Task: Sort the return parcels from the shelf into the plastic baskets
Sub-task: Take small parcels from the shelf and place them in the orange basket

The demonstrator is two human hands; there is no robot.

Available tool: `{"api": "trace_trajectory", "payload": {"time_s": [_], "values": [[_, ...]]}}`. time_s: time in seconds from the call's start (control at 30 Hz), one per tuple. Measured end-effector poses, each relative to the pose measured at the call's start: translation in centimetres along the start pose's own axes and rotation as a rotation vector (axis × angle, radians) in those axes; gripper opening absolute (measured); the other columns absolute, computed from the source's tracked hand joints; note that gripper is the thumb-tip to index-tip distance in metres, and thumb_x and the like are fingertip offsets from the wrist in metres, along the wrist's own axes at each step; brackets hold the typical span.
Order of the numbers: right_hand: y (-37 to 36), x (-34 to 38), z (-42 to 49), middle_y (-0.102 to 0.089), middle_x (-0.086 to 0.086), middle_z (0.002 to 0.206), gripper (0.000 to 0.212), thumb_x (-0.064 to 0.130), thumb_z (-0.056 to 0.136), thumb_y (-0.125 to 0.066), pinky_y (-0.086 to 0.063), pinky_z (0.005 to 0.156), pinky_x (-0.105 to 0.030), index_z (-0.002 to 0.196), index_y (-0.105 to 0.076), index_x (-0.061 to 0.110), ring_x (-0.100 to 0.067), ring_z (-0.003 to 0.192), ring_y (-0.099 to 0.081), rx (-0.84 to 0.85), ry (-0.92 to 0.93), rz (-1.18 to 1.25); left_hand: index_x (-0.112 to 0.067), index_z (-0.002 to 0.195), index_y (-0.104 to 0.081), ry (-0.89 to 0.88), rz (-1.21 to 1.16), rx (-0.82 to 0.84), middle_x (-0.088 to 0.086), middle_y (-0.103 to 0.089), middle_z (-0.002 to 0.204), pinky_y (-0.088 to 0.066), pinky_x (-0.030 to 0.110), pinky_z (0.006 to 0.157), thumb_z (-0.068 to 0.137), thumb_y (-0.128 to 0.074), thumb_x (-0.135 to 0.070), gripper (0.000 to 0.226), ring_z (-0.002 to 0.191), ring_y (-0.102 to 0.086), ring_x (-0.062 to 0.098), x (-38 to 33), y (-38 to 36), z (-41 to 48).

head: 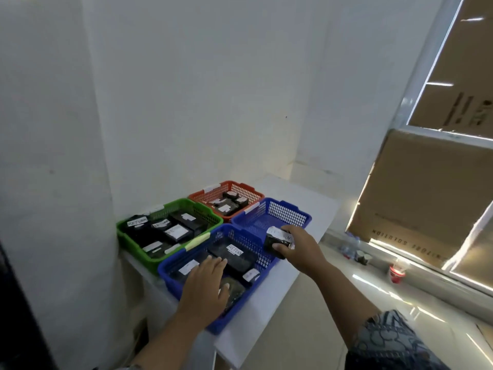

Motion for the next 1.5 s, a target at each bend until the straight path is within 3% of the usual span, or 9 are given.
{"api": "trace_trajectory", "payload": {"time_s": [0.13,0.2,0.47,0.67,0.93,1.07,1.23,1.5], "values": [[-1.9,-1.0,5.3,-0.053,0.000,0.128,0.050,0.036,0.087,-0.066,-0.043,0.085,-0.027,0.130,-0.047,0.020,-0.016,0.111,-0.051,0.014,0.023,0.007,-0.016,0.145,-0.032,0.009,-0.029,0.054,0.000,-0.034,0.148,-0.018,0.037,0.115,0.087,-0.032,-0.038,0.062,0.142,-0.021,0.018,1.1,-2.6,4.2],[-3.0,-1.5,8.0,-0.054,0.000,0.127,0.050,0.035,0.086,-0.067,-0.044,0.087,-0.029,0.130,-0.048,0.020,-0.016,0.111,-0.051,0.020,0.038,0.011,-0.018,0.146,-0.028,0.017,-0.024,0.072,-0.002,-0.030,0.150,-0.014,0.034,0.115,0.086,-0.027,-0.040,0.064,0.142,-0.017,0.015,1.9,-3.7,6.1],[-9.5,-5.7,21.8,-0.054,-0.002,0.125,0.051,0.031,0.085,-0.069,-0.043,0.092,-0.030,0.130,-0.049,0.016,-0.018,0.112,-0.051,0.132,0.106,0.085,-0.021,0.143,-0.035,0.172,-0.025,0.021,-0.005,-0.035,0.147,-0.021,0.032,0.114,0.092,-0.044,-0.036,0.054,0.138,-0.026,0.014,8.0,-8.9,14.4],[-14.7,-9.6,34.9,-0.053,-0.005,0.129,0.053,0.028,0.085,-0.070,-0.041,0.091,-0.028,0.132,-0.048,0.015,-0.020,0.116,-0.050,0.274,0.165,0.136,-0.018,0.137,-0.046,0.459,0.031,-0.072,-0.001,-0.045,0.141,-0.032,0.037,0.109,0.088,-0.052,-0.031,0.051,0.134,-0.035,0.019,13.4,-11.7,21.5],[-20.5,-11.6,46.7,-0.050,-0.002,0.134,0.057,0.024,0.084,-0.071,-0.040,0.100,-0.032,0.135,-0.045,0.017,-0.018,0.123,-0.046,0.419,0.252,0.122,-0.009,0.131,-0.051,0.603,0.076,-0.174,0.006,-0.054,0.128,-0.039,0.040,0.100,0.085,-0.050,-0.025,0.048,0.120,-0.049,0.022,16.2,-13.6,30.7],[-23.1,-12.2,50.0,-0.051,0.002,0.131,0.055,0.023,0.084,-0.072,-0.043,0.101,-0.035,0.133,-0.046,0.021,-0.018,0.123,-0.046,0.501,0.311,0.109,-0.009,0.135,-0.047,0.696,0.090,-0.194,0.006,-0.049,0.134,-0.034,0.034,0.104,0.086,-0.056,-0.019,0.051,0.125,-0.044,0.020,18.0,-14.3,33.6],[-24.3,-13.6,54.2,-0.049,-0.001,0.132,0.057,0.021,0.082,-0.073,-0.042,0.095,-0.030,0.132,-0.045,0.023,-0.020,0.122,-0.047,0.506,0.320,0.063,-0.009,0.142,-0.036,0.855,0.061,-0.220,0.006,-0.037,0.145,-0.033,0.038,0.106,0.090,-0.054,-0.024,0.057,0.133,-0.034,0.021,20.9,-15.5,35.6],[-27.1,-15.2,56.8,-0.050,-0.001,0.132,0.058,0.019,0.079,-0.076,-0.040,0.093,-0.027,0.129,-0.047,0.027,-0.021,0.123,-0.046,0.618,0.325,0.019,-0.009,0.146,-0.025,1.040,-0.039,-0.328,0.004,-0.024,0.151,-0.040,0.040,0.101,0.092,-0.050,-0.025,0.061,0.134,-0.032,0.022,24.2,-17.6,37.6]]}}
Point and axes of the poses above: each hand's wrist, its own z-axis towards the middle knuckle, its own y-axis out of the back of the hand, x = y × z, the point moved 8 cm from there along z, towards the middle knuckle
